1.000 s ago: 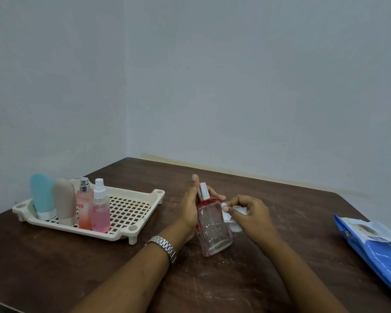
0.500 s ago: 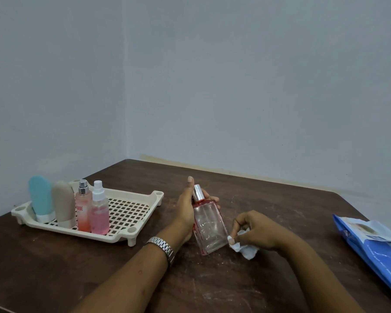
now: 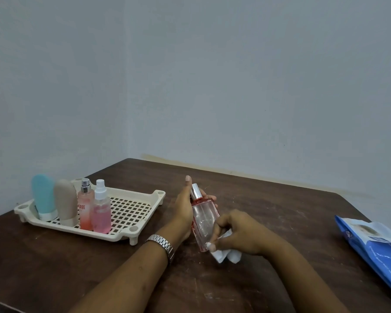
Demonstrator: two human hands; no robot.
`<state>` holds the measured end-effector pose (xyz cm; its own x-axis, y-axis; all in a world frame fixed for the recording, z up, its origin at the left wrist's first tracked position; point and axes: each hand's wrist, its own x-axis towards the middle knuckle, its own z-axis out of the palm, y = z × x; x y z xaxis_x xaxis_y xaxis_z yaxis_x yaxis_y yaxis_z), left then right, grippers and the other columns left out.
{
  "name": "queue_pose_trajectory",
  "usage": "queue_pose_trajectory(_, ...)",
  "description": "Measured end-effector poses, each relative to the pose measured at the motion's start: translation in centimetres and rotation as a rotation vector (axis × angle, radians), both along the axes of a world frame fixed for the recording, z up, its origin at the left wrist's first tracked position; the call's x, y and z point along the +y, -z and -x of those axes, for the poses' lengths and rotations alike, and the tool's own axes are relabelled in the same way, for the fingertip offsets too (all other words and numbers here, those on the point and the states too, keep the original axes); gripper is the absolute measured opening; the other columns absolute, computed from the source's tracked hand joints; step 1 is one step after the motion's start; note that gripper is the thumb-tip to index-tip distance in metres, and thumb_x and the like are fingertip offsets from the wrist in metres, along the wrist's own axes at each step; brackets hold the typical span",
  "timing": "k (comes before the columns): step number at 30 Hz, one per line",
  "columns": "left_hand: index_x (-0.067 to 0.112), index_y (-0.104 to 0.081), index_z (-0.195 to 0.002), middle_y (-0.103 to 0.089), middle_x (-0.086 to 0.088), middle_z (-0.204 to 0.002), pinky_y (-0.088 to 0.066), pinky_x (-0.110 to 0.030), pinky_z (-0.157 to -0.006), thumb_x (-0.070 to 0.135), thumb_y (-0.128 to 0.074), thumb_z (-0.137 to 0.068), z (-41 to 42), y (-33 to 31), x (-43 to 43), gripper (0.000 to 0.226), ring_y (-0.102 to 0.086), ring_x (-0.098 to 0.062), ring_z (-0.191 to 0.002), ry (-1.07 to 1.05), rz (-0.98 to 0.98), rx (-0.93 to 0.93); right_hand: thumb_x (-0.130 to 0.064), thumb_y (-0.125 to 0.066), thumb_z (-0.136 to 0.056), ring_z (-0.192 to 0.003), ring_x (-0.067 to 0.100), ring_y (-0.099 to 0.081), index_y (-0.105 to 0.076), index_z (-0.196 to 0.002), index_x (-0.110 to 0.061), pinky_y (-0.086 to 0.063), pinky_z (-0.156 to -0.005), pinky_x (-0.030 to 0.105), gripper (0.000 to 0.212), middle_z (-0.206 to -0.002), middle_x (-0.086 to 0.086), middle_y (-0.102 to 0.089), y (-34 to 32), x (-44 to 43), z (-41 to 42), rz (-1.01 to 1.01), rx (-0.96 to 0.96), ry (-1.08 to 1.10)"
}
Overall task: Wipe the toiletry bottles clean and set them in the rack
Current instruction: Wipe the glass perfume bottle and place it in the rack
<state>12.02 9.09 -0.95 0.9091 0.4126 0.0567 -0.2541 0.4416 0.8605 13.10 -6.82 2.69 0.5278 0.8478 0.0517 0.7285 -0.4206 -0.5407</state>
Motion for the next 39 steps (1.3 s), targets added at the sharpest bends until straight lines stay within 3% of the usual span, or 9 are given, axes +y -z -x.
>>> queue_pose_trajectory(8, 0.009, -0.056, -0.061, -0.069, -0.022, -0.080, -0.050, -0.046, -0.080, 0.065, -0.043, -0.087, 0.0, 0.2, 0.4, 0.063, -0.062, -0.033, -0.067, -0.029, 0.031, 0.011, -0.031, -0.072, -0.077, -0.089, 0.007, -0.057, -0.067, -0.081, -0.024, -0.051, -0.079, 0.032, 0.010, -0.096, -0.007, -0.065, 0.6, 1.6, 1.5, 0.064, -0.268, -0.001)
queue_pose_trajectory(13, 0.013, -0.065, -0.041, -0.067, -0.015, -0.063, -0.045, -0.045, -0.087, 0.070, -0.034, -0.088, 0.0, 0.1, 0.0, 0.080, -0.058, -0.029, -0.066, 0.034, 0.058, 0.012, -0.033, -0.067, -0.081, -0.082, 0.001, -0.050, -0.068, -0.087, -0.024, -0.039, -0.070, 0.018, 0.010, -0.093, -0.012, -0.059, 1.0, 1.9, 1.6, -0.105, -0.386, 0.004)
queue_pose_trajectory(16, 0.012, -0.067, -0.043, -0.067, -0.014, -0.066, -0.049, -0.040, -0.079, 0.069, -0.037, -0.087, -0.1, 0.0, -0.2, 0.078, -0.060, -0.026, -0.064, 0.009, 0.055, 0.005, -0.034, -0.063, -0.084, -0.085, 0.003, -0.050, -0.069, -0.090, -0.025, -0.036, -0.076, 0.022, 0.013, -0.099, -0.010, -0.062, 1.4, 2.2, 1.7, -0.215, -0.487, 0.043)
queue_pose_trajectory(21, 0.010, -0.062, -0.051, -0.058, -0.006, -0.052, -0.046, -0.022, -0.043, 0.065, -0.037, -0.089, -0.1, 0.0, -0.7, 0.071, -0.058, -0.015, -0.043, 0.021, 0.032, 0.015, -0.032, -0.060, -0.082, -0.083, 0.007, -0.059, -0.066, -0.083, -0.028, -0.044, -0.073, 0.027, 0.007, -0.090, -0.012, -0.065, 2.0, 2.8, 1.4, -0.395, -0.635, 0.146)
queue_pose_trajectory(25, 0.010, -0.057, -0.058, -0.057, -0.003, -0.048, -0.044, -0.020, -0.039, 0.065, -0.038, -0.088, 0.2, -0.2, -0.8, 0.066, -0.057, -0.014, -0.039, 0.002, 0.012, 0.013, -0.033, -0.058, -0.081, -0.081, 0.010, -0.061, -0.065, -0.081, -0.028, -0.046, -0.069, 0.030, 0.008, -0.089, -0.011, -0.066, 2.3, 3.0, 1.2, -0.413, -0.657, 0.174)
queue_pose_trajectory(31, 0.015, -0.065, -0.041, -0.063, -0.006, -0.054, -0.049, -0.030, -0.058, 0.066, -0.033, -0.090, 0.0, 0.2, -0.4, 0.078, -0.061, -0.017, -0.048, 0.019, -0.037, 0.007, -0.031, -0.062, -0.086, -0.077, 0.000, -0.053, -0.060, -0.082, -0.031, -0.041, -0.073, 0.025, 0.004, -0.084, -0.018, -0.058, 2.4, 2.2, 0.2, -0.415, -0.538, 0.251)
queue_pose_trajectory(33, 0.013, -0.068, -0.048, -0.067, -0.012, -0.063, -0.051, -0.035, -0.068, 0.068, -0.032, -0.089, 0.3, -0.1, -0.5, 0.077, -0.063, -0.023, -0.055, 0.031, -0.065, 0.014, -0.031, -0.060, -0.087, -0.075, -0.003, -0.050, -0.054, -0.077, -0.031, -0.040, -0.067, 0.021, 0.012, -0.082, -0.018, -0.056, 2.6, 1.7, -1.0, -0.393, -0.402, 0.325)
queue_pose_trajectory(36, 0.007, -0.055, -0.084, -0.069, -0.021, -0.083, -0.054, -0.038, -0.070, 0.069, -0.036, -0.085, 0.5, -0.4, -0.6, 0.065, -0.063, -0.032, -0.067, -0.009, -0.094, 0.023, -0.023, -0.060, -0.088, -0.075, 0.003, -0.052, -0.052, -0.073, -0.028, -0.040, -0.060, 0.018, 0.018, -0.080, -0.013, -0.056, 3.5, 0.5, -2.7, -0.295, -0.234, 0.410)
queue_pose_trajectory(39, 0.008, -0.049, -0.087, -0.068, -0.023, -0.086, -0.055, -0.038, -0.069, 0.069, -0.037, -0.083, 0.2, -0.4, -0.6, 0.062, -0.063, -0.033, -0.068, -0.017, -0.107, 0.024, -0.012, -0.054, -0.088, -0.076, 0.009, -0.054, -0.057, -0.076, -0.025, -0.042, -0.061, 0.019, 0.018, -0.084, -0.006, -0.060, 4.3, 0.4, -3.1, -0.203, -0.155, 0.370)
